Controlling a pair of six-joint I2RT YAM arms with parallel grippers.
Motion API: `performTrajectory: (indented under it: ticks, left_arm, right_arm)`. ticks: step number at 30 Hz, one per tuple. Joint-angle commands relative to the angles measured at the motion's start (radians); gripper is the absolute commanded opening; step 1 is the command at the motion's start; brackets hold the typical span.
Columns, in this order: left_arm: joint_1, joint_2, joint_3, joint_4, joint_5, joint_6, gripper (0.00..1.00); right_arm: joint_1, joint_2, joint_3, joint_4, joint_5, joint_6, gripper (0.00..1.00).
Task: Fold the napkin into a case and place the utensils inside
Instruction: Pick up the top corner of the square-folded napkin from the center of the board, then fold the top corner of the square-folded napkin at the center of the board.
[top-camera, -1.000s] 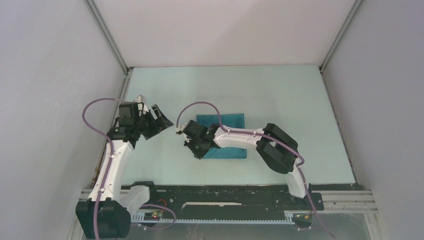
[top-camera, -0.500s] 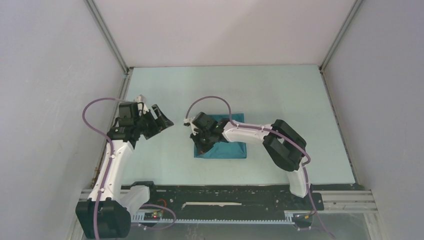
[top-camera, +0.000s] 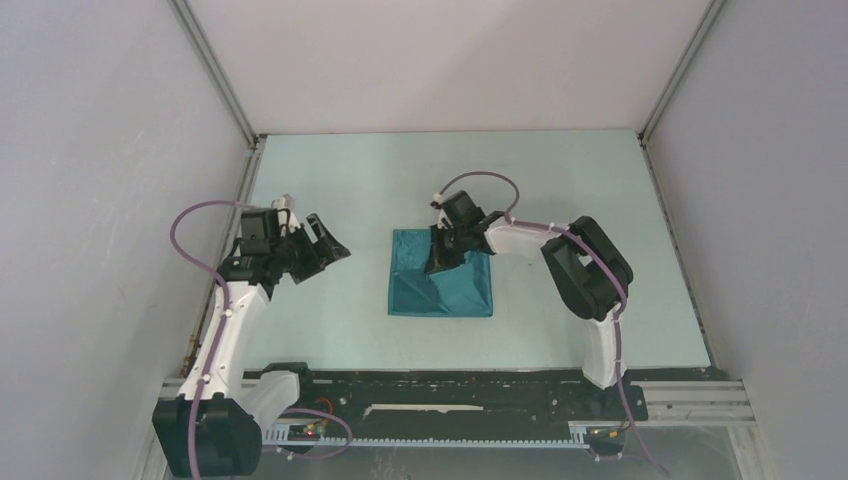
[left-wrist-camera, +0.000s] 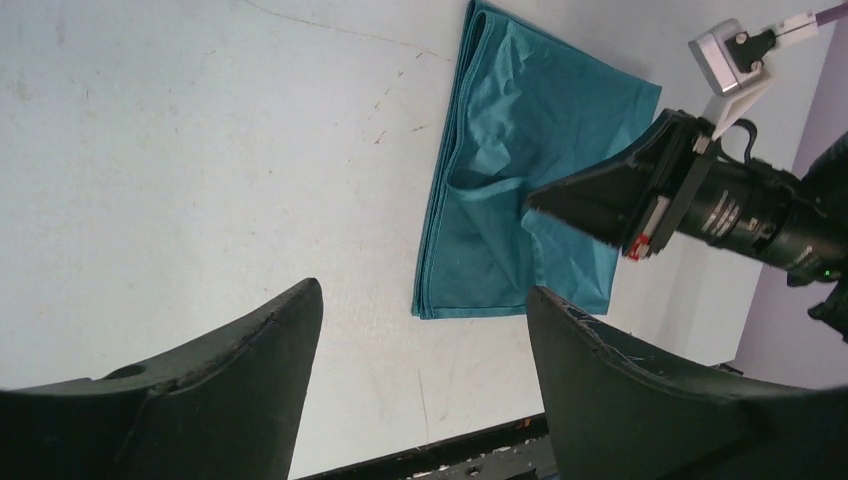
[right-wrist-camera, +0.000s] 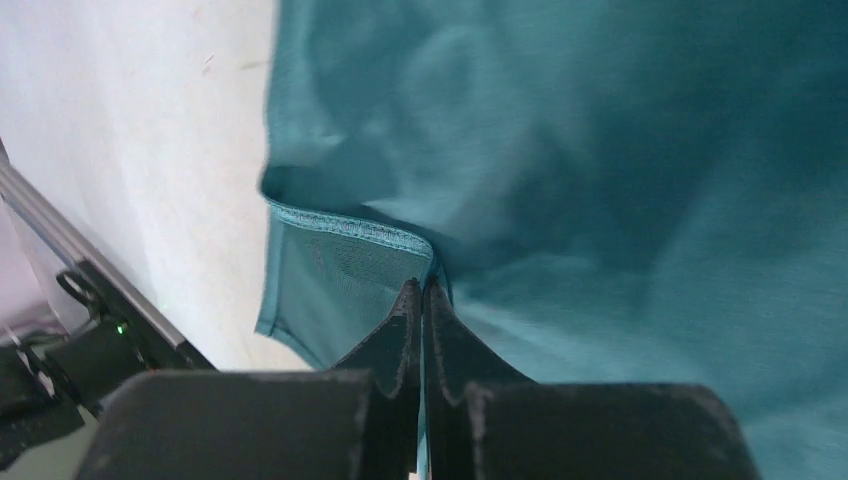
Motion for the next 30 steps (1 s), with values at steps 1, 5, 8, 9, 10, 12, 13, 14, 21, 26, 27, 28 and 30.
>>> performTrajectory:
  ticks: [1, 5, 8, 9, 10, 12, 13, 14, 21, 26, 27, 28, 30]
  left_arm:
    - [0.009, -0.004, -0.003, 0.035, 0.038, -0.009, 0.81]
    - [0.01, 0.004, -0.006, 0.041, 0.048, -0.015, 0.81]
    - [0.01, 0.008, -0.008, 0.041, 0.052, -0.017, 0.82]
    - [0.011, 0.008, -0.008, 0.04, 0.053, -0.017, 0.81]
    - [0.009, 0.008, -0.008, 0.04, 0.053, -0.017, 0.81]
    - [0.01, 0.009, -0.009, 0.04, 0.055, -0.018, 0.81]
    - [0.01, 0.009, -0.01, 0.041, 0.055, -0.019, 0.82]
    - [0.01, 0.009, -0.009, 0.042, 0.056, -0.02, 0.81]
    - [0.01, 0.009, -0.009, 0.042, 0.06, -0.023, 0.81]
    - [0.01, 0.011, -0.011, 0.043, 0.063, -0.023, 0.82]
    - [0.01, 0.012, -0.01, 0.043, 0.064, -0.023, 0.82]
    - [0.01, 0.012, -0.011, 0.045, 0.064, -0.024, 0.82]
    - [0.01, 0.012, -0.011, 0.045, 0.066, -0.024, 0.82]
  right_arm:
    - [-0.064, -0.052, -0.029, 0.066, -0.012, 0.081, 0.0]
    - [-0.122, -0.055, -0.033, 0.065, 0.018, 0.09, 0.0]
    - [-0.154, -0.065, -0.033, 0.053, 0.043, 0.088, 0.0]
    - [-0.165, -0.069, -0.033, 0.049, 0.052, 0.084, 0.0]
    - [-0.171, -0.072, -0.032, 0.042, 0.064, 0.081, 0.0]
    - [-0.189, -0.078, -0.033, 0.034, 0.076, 0.077, 0.0]
    - [-0.197, -0.079, -0.033, 0.031, 0.078, 0.074, 0.0]
    - [-0.203, -0.08, -0.033, 0.029, 0.085, 0.072, 0.0]
    - [-0.249, -0.105, -0.033, 0.009, 0.12, 0.043, 0.0]
    - [-0.279, -0.113, -0.033, -0.006, 0.132, 0.026, 0.0]
    - [-0.284, -0.114, -0.033, -0.006, 0.133, 0.023, 0.0]
    - [-0.29, -0.114, -0.033, -0.008, 0.134, 0.02, 0.0]
    - [-0.299, -0.118, -0.033, -0.013, 0.142, 0.016, 0.0]
